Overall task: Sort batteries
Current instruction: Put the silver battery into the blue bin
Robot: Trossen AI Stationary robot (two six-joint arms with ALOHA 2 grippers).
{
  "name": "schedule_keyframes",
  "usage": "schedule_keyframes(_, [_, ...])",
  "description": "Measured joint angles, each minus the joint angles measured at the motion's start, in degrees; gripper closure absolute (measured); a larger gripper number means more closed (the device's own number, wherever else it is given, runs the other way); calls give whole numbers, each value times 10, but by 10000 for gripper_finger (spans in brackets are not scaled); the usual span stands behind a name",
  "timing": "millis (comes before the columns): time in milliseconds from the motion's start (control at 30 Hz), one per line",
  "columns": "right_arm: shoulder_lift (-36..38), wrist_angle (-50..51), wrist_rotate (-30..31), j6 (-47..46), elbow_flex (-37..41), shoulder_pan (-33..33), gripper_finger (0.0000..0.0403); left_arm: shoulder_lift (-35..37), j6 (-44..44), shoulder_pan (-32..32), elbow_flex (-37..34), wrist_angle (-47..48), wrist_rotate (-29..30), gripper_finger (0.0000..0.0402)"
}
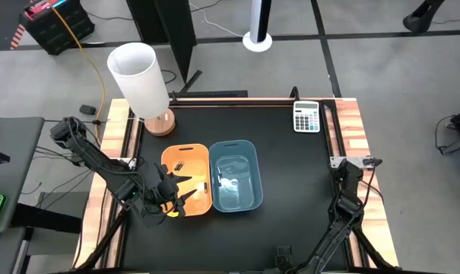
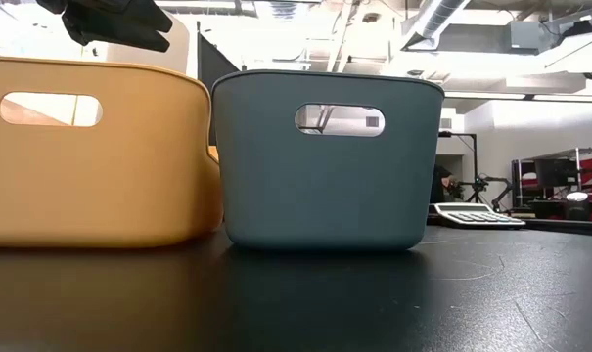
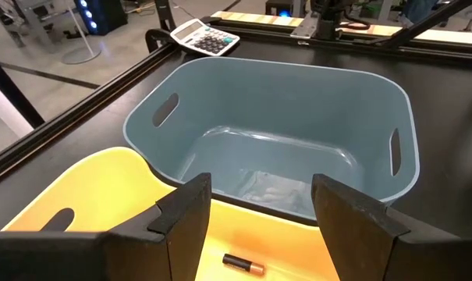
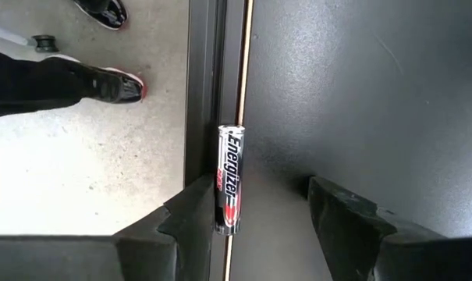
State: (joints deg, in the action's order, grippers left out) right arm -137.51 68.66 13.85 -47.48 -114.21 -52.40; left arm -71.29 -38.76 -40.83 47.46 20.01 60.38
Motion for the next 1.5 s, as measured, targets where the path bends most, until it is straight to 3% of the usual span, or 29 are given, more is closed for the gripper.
schedule_keyframes(500, [1, -11, -2, 22, 0, 1, 298, 0, 0, 0, 0, 0, 0, 185])
schedule_keyframes(1500, [-1, -12, -26, 115, -12, 35, 306, 0, 0, 0, 0, 0, 0, 185])
